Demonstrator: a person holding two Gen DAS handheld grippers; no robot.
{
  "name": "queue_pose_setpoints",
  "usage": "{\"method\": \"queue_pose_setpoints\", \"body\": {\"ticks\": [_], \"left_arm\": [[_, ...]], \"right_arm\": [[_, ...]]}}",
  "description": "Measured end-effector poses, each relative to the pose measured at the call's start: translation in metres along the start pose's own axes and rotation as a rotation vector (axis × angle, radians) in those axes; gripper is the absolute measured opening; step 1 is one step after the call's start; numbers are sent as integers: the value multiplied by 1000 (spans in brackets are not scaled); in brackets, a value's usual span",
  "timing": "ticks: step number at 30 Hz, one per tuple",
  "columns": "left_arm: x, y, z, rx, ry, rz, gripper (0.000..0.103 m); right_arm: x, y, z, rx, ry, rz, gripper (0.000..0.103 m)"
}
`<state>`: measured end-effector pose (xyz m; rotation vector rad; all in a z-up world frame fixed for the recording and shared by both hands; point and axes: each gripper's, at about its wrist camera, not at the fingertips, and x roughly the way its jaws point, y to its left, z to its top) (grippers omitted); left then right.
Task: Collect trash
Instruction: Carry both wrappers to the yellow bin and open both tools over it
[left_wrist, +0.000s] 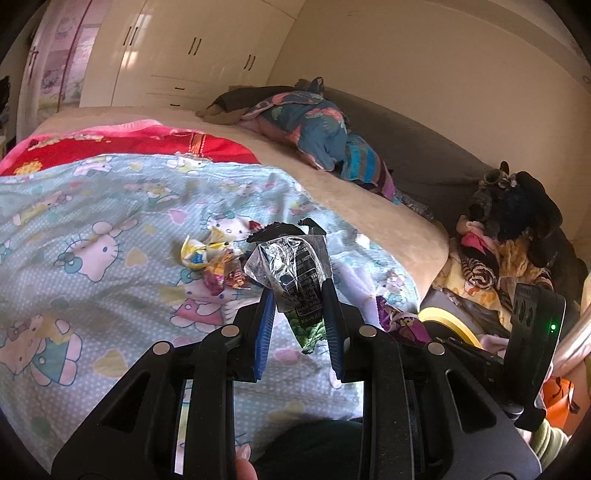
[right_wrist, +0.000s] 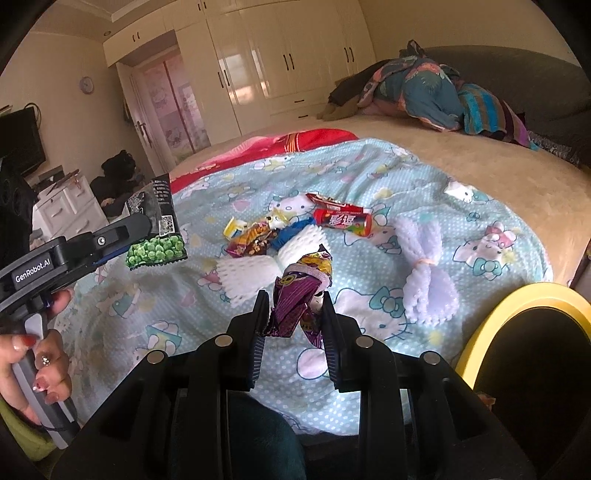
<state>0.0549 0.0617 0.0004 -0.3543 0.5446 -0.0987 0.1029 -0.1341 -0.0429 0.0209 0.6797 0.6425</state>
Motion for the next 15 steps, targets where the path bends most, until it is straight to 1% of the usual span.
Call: {"method": "queue_pose_setpoints", "body": {"ticks": [8, 15], "left_arm": [[-6, -18, 1, 38, -8, -29, 20], [-10, -36, 1, 67, -8, -60, 20]], "right_arm": [[-19, -12, 7, 19, -42, -25, 27], [-37, -31, 11, 68, -75, -50, 27]]}}
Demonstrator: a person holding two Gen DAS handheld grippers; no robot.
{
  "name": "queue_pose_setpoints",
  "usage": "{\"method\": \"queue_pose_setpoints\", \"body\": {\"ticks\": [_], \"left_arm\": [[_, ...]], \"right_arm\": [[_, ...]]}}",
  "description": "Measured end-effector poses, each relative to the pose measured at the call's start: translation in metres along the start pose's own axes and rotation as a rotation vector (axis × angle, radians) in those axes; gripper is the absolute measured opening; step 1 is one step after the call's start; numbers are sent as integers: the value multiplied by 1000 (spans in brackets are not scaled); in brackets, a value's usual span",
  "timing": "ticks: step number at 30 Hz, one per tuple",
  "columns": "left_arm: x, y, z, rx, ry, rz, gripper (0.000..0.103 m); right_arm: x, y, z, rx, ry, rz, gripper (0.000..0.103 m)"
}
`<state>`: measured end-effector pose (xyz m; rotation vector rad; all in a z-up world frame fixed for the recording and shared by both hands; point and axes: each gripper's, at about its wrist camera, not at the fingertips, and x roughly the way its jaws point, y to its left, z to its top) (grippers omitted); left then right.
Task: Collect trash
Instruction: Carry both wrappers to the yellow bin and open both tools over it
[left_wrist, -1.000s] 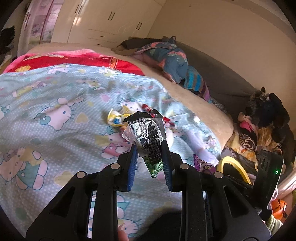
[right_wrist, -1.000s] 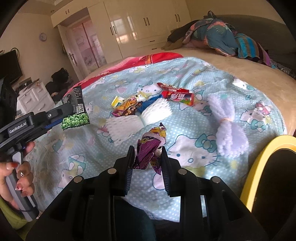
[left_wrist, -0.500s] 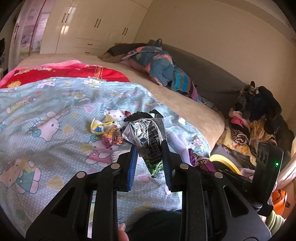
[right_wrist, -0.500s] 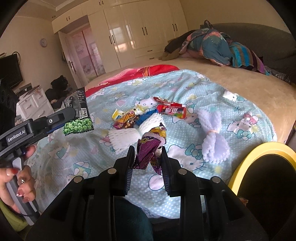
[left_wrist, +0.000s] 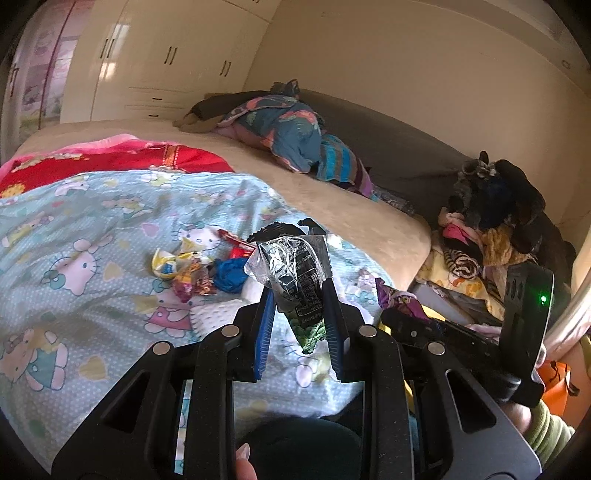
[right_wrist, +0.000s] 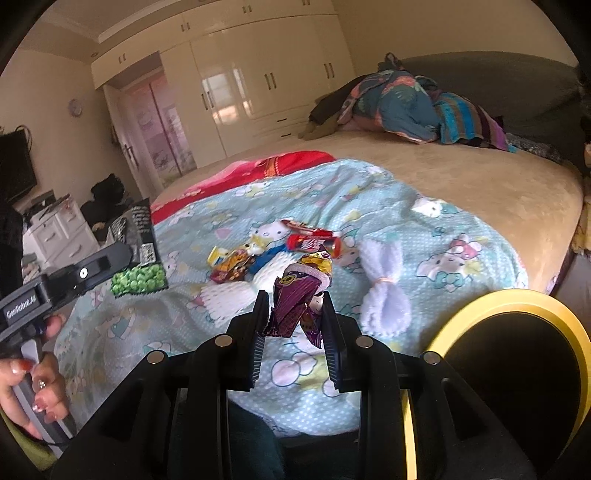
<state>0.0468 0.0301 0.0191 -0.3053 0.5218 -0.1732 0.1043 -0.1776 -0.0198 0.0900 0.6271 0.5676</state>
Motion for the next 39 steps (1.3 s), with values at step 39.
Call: {"method": "queue_pose_setpoints", "body": {"ticks": [39], "left_arm": [[51, -102, -38, 211, 147, -192, 20]], "right_arm": [[-51, -133, -11, 212, -51, -266, 27]]}}
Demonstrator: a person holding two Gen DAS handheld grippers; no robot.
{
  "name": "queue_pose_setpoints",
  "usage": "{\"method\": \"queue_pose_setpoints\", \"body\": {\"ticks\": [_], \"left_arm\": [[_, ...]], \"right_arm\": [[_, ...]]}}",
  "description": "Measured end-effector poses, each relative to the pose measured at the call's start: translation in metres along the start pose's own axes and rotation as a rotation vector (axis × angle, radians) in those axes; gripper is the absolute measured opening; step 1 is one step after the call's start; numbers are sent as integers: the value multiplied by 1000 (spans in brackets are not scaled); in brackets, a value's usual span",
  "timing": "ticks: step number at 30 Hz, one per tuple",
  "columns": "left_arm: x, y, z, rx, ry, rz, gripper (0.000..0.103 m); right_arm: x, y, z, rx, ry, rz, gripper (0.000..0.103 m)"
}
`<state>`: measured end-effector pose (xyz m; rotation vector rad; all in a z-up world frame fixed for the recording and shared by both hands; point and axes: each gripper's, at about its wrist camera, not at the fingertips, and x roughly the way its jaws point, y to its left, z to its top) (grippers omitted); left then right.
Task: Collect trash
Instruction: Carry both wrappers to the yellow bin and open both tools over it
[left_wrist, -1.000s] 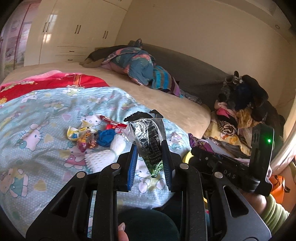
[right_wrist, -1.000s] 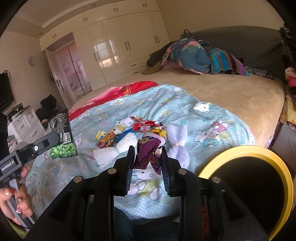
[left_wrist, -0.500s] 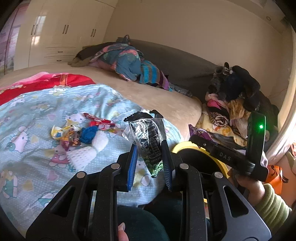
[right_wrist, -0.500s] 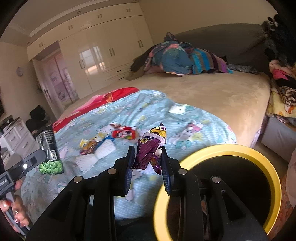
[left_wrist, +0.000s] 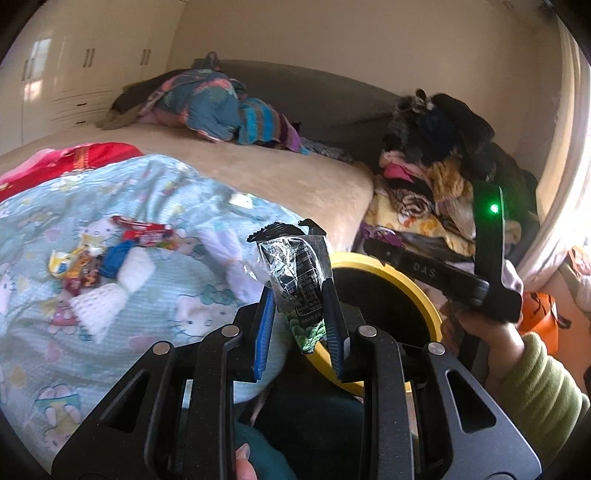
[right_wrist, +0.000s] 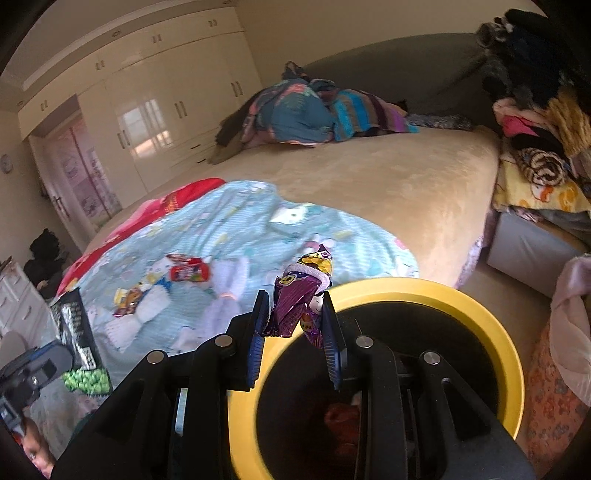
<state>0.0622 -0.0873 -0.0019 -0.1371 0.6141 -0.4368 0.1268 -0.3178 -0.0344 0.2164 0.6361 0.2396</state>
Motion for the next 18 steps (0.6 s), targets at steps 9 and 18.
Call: {"method": "queue_pose_setpoints", "body": {"ticks": [9, 18], "left_arm": [[36, -25, -9, 60, 76, -41, 20], [73, -51, -16, 127, 149, -70, 20]], "right_arm": [[8, -40, -9, 70, 49, -50, 27], [20, -73, -22, 126, 120, -62, 28]]}}
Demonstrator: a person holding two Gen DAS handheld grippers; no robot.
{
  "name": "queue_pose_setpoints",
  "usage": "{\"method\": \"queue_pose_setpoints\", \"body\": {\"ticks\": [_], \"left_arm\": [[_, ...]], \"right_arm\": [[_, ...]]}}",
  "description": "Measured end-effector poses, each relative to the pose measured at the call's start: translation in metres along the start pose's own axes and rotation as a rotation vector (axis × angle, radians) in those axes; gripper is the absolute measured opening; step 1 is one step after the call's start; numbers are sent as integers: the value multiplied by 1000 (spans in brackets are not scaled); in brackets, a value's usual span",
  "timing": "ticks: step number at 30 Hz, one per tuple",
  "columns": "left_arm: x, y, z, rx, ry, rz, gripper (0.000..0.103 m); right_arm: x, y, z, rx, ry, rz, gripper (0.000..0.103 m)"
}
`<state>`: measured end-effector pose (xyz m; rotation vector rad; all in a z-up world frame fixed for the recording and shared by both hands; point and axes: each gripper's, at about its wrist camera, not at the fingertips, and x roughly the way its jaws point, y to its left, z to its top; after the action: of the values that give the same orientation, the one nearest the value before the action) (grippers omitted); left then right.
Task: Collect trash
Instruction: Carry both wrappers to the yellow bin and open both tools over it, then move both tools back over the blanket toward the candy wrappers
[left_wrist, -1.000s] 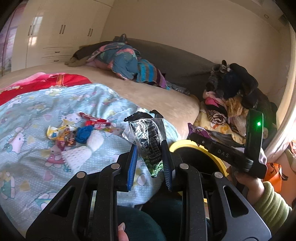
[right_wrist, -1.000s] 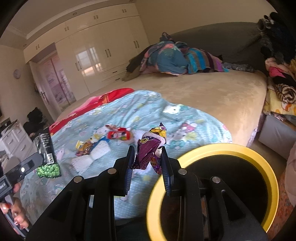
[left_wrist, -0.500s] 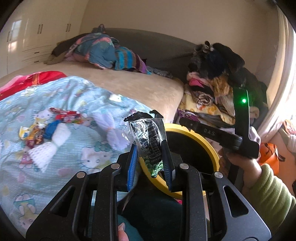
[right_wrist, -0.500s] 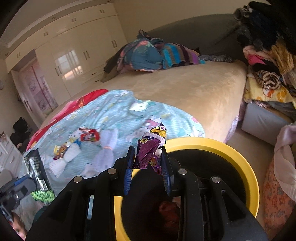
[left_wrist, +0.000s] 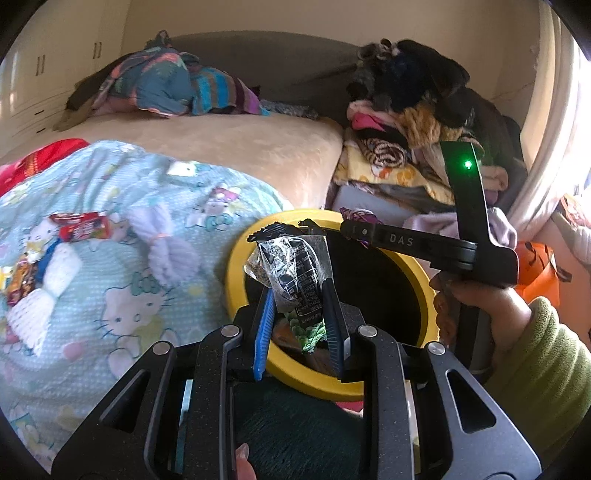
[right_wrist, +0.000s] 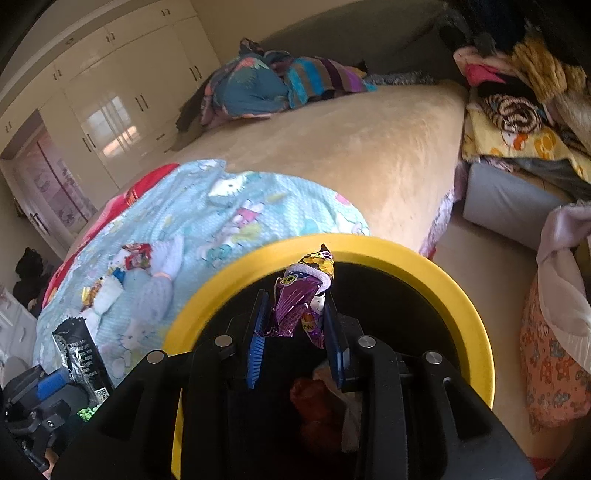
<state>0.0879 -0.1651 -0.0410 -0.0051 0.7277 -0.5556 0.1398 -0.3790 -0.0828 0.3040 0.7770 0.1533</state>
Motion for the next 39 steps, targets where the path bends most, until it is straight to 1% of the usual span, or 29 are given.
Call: {"method": "queue_pose_setpoints", "body": {"ticks": [3, 5, 6, 7, 8, 9, 10, 11, 12, 13, 14, 15, 16, 20, 22, 27, 32, 39], "left_arm": [[12, -3, 2, 11, 20, -6, 21], [20, -6, 2, 22, 31, -16, 23], [27, -6, 2, 24, 44, -33, 26], [31, -7, 2, 27, 51, -37, 36], [35, -8, 2, 34, 55, -34, 44], [38, -8, 1, 40, 57, -27, 45], [39, -7, 1, 37, 56, -19, 51], [38, -6, 1, 30, 54, -16, 63], [37, -4, 1, 17, 47, -13, 70], [34, -2, 2, 10, 39, -10, 80], [30, -1, 3, 7, 24, -3, 84], [24, 1, 4, 7, 6, 18, 87], [21, 2, 5, 6, -6, 32, 92], [5, 11, 8, -23, -45, 56, 92], [-4, 17, 9, -34, -66, 85, 92], [-26, 32, 13, -69, -121, 128, 92], [-45, 42, 16, -95, -172, 167, 92], [-68, 59, 17, -137, -230, 215, 92]], "right_arm": [[6, -9, -3, 23, 25, -3, 30], [10, -14, -5, 39, 45, 1, 35], [11, -17, -6, 45, 54, -2, 39], [13, -19, -8, 51, 59, -14, 41], [14, -20, -8, 58, 63, -20, 42], [14, -22, -9, 67, 65, -24, 48], [13, -24, -9, 75, 60, -31, 53], [12, -25, -8, 76, 55, -37, 54], [10, -25, -7, 74, 50, -43, 55], [8, -23, -6, 69, 40, -49, 56], [6, -23, -5, 68, 31, -50, 58], [3, -20, -4, 65, 13, -50, 63], [0, -17, -3, 63, -5, -50, 67], [-13, -4, 5, 41, -66, -36, 72], [-21, 5, 8, 22, -101, -29, 77], [-36, 25, 16, -14, -160, -3, 80], [-47, 48, 19, -61, -194, 26, 82], [-54, 75, 18, -121, -215, 60, 83]]}}
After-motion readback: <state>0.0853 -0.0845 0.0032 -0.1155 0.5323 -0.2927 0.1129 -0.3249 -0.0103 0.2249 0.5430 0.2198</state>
